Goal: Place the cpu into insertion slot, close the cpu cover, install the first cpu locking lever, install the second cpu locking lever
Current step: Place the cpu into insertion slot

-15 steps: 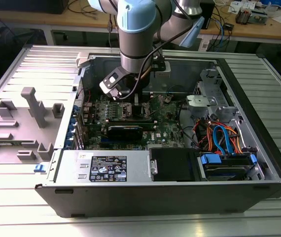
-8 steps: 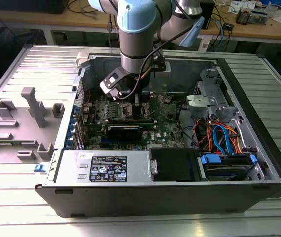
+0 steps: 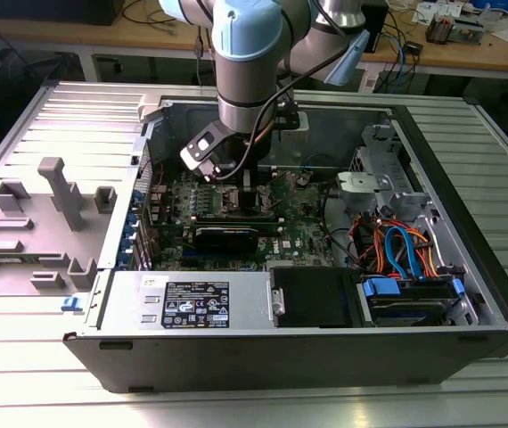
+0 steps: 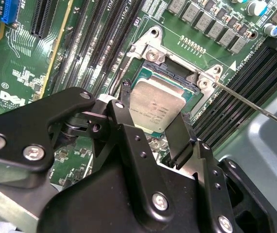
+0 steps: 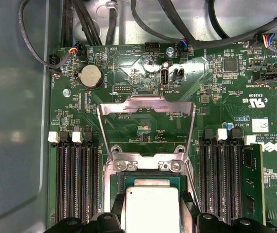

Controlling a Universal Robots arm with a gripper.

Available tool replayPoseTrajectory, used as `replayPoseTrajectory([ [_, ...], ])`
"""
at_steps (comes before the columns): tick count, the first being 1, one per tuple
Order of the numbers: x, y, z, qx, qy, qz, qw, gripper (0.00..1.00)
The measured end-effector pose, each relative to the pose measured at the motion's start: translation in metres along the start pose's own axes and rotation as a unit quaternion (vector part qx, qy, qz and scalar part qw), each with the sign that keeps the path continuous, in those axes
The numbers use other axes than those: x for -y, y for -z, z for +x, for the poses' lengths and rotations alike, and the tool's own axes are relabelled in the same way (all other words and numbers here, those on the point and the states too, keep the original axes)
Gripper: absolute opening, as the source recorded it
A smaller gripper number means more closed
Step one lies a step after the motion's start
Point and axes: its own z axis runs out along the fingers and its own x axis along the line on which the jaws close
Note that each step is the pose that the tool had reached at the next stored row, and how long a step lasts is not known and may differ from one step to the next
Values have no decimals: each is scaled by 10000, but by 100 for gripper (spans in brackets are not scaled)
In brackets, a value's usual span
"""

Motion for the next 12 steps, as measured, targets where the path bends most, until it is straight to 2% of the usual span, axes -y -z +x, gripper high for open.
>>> replayPoseTrajectory([
  [12,1,-10,11,-1,0,1,10000,54],
])
